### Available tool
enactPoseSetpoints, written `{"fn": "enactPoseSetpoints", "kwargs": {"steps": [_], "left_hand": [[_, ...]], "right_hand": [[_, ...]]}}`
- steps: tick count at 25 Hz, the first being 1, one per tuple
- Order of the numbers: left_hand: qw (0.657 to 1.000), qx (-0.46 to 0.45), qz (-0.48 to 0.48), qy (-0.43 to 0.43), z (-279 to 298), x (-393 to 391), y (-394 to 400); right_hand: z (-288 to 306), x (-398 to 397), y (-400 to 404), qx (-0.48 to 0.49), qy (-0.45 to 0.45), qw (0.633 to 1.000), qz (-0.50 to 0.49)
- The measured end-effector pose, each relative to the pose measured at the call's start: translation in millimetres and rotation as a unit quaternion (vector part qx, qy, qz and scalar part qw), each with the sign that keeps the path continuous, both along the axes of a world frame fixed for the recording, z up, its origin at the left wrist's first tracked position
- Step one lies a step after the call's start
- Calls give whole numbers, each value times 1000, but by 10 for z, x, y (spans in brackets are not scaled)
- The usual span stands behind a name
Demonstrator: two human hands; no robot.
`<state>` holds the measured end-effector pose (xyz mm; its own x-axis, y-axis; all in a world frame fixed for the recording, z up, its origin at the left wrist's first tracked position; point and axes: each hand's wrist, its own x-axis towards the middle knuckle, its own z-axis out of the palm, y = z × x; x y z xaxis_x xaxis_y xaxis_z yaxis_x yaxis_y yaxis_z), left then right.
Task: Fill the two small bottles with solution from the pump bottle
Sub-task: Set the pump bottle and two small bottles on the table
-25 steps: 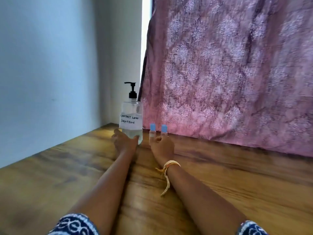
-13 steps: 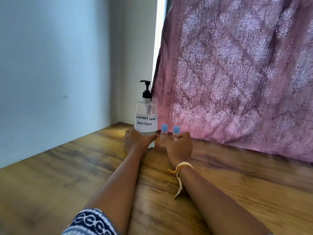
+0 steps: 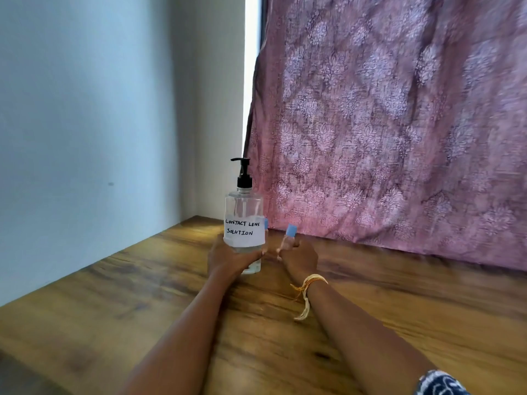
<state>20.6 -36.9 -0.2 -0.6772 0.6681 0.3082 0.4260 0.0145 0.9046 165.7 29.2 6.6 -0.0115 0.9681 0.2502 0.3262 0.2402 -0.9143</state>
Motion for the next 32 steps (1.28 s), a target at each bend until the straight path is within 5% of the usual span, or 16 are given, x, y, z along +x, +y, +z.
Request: {"fn": "enactPoseSetpoints", "kwargs": {"steps": [8, 18, 32], "left_hand": [[990, 43, -130, -29, 6, 1525, -475], [967, 20, -245, -71, 80, 3895, -596], [956, 41, -292, -15, -53, 4161, -569]], "right_hand": [[71, 1791, -664, 59, -49, 996, 38], [244, 4309, -1412, -1, -102, 995, -17], [-17, 4531, -1292, 23, -134, 991, -6]]}}
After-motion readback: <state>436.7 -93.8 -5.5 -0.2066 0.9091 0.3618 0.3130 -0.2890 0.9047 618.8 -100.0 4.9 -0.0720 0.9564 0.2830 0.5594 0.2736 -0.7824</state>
